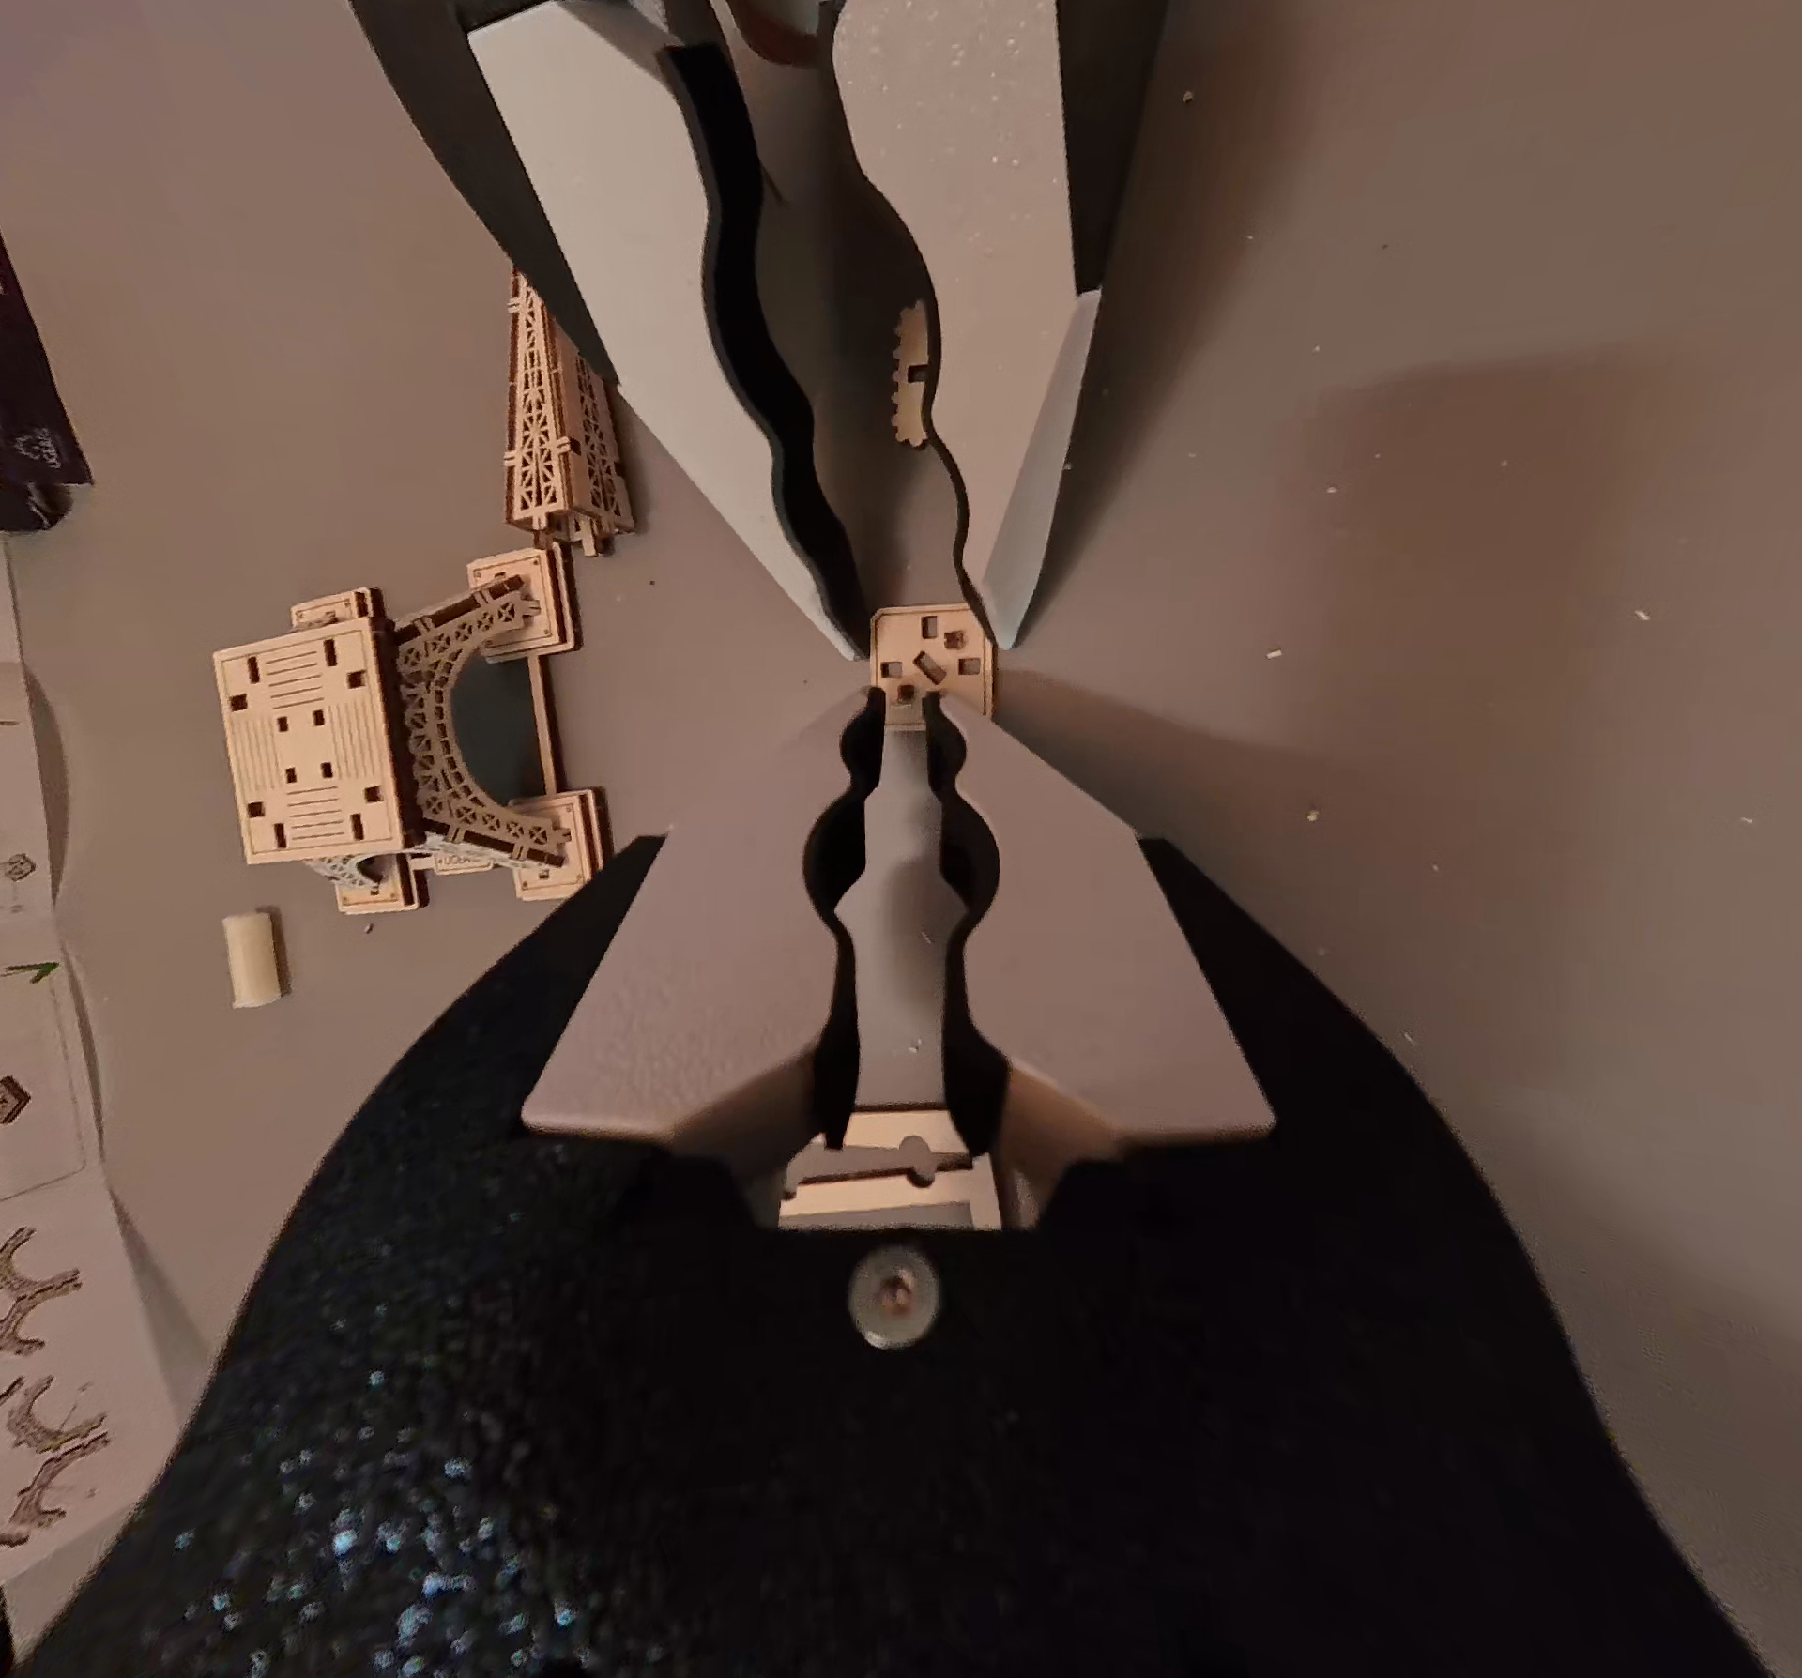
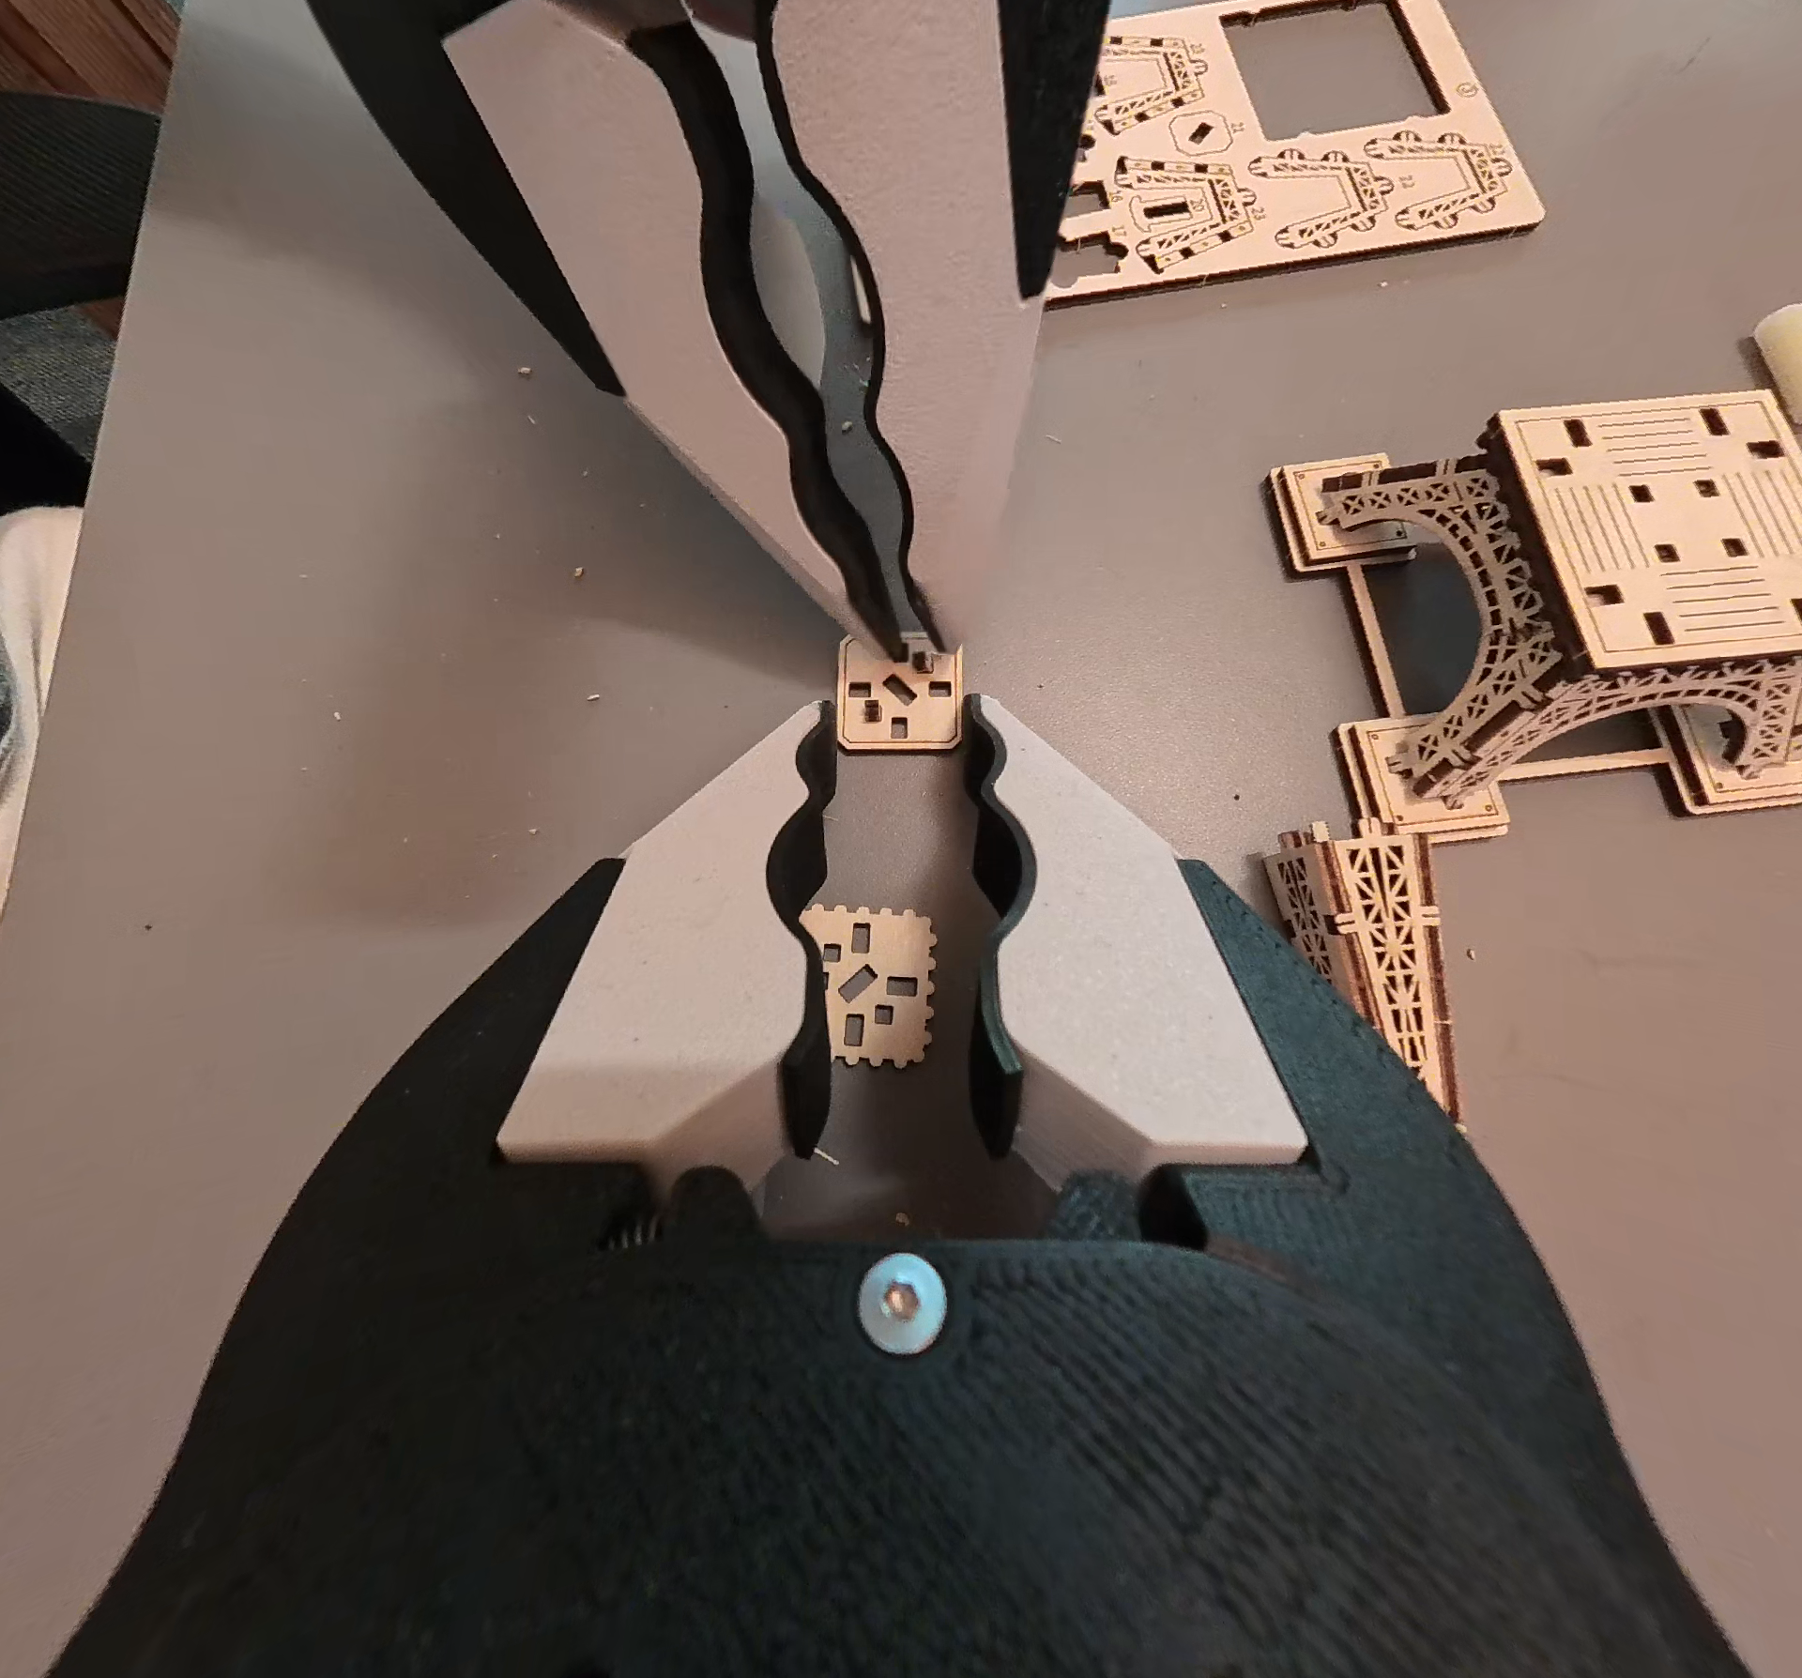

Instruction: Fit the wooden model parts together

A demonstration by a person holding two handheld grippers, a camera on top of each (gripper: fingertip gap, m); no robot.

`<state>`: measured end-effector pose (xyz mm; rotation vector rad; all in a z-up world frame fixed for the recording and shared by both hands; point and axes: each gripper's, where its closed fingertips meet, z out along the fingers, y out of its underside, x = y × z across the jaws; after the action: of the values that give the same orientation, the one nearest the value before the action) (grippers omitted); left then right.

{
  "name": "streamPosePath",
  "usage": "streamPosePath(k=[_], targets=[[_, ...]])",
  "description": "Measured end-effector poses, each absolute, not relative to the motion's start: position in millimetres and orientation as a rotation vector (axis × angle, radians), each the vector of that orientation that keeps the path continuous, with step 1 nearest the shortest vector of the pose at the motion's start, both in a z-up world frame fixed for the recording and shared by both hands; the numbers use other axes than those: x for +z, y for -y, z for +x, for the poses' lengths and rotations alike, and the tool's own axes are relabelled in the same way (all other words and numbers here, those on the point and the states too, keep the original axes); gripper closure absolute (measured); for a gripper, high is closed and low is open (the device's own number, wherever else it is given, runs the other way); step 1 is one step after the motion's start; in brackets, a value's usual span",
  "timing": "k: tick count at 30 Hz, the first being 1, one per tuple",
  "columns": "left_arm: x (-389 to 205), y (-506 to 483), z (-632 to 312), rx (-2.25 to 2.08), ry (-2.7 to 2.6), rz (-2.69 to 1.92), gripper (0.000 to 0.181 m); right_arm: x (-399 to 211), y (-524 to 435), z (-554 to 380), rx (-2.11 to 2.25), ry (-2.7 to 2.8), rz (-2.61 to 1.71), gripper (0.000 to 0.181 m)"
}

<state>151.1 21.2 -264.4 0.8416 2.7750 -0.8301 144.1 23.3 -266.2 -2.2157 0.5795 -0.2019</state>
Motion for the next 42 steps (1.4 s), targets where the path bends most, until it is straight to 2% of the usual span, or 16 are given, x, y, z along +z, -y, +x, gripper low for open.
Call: streamPosePath(k=[4,20,32,42], targets=[[-267,-21,150,-0.836,-2.791,0.839,0.18,-266,-23,144,-0.206,-0.578,-2.217,0.156],[-268,-21,149,-0.861,-3.098,0.655,0.181,-266,-23,144,-0.214,-0.576,-2.219,0.156],[-249,-20,156,-0.972,-2.987,0.678,0.181,-266,-24,144,-0.201,-0.577,-2.216,0.156],[-261,-20,150,-0.79,-2.938,0.816,0.181,-266,-24,144,-0.203,-0.576,-2.217,0.156]])
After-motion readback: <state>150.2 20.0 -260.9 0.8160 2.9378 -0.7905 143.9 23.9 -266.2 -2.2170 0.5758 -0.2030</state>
